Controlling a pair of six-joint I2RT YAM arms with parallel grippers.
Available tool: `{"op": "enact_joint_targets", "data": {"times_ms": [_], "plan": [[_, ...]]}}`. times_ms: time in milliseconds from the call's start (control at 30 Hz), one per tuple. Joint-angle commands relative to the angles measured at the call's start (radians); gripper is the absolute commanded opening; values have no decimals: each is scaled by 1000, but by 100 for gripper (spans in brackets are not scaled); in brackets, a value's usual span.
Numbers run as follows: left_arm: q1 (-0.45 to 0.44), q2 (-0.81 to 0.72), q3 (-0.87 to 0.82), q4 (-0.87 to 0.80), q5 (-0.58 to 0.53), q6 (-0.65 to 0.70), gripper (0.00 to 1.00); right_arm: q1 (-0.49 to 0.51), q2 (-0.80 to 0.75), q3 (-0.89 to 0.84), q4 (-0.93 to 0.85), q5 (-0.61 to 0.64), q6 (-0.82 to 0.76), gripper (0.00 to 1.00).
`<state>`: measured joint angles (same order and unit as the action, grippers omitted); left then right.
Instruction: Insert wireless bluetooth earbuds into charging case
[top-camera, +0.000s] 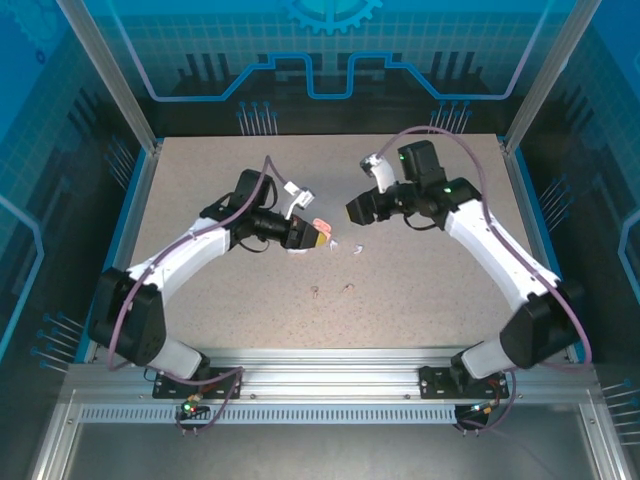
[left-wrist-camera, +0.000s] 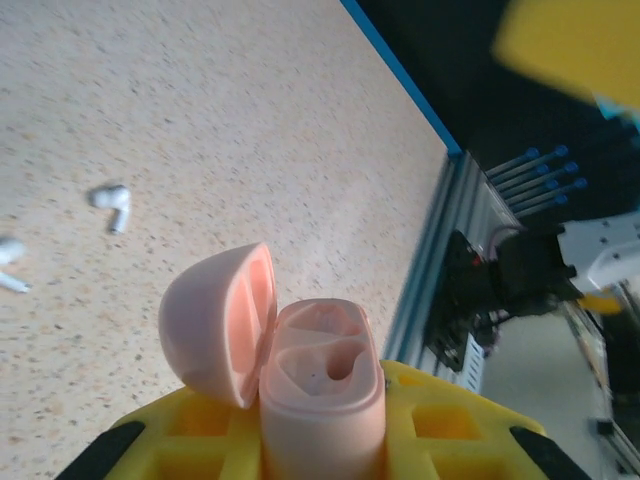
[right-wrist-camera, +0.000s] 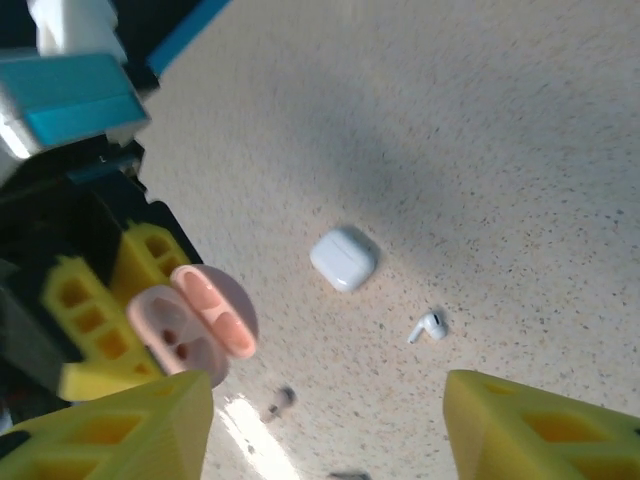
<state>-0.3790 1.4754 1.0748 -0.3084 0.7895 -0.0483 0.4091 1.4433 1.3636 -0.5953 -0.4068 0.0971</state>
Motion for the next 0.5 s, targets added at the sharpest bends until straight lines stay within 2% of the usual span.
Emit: {"op": "enact_joint_targets", "data": {"times_ms": [0,100,200,267,467], "plan": [[11,-110,-90,203,-148,-71,0,-3,-68,-85,53,6,189,65],[12,-221,-225,419,-327,-121,0,24,-92,-165,83,47,311,66],[11,-327,-380,689,-517,-154,0,94,-72,-212,70,154,388,66],[12,-382,-446,801,-637,-168,0,148,-29,-215,37,235,432,66],[6,-477,-446,846,-797,-122,0,303,156,-173,-44,408,604,64]]}}
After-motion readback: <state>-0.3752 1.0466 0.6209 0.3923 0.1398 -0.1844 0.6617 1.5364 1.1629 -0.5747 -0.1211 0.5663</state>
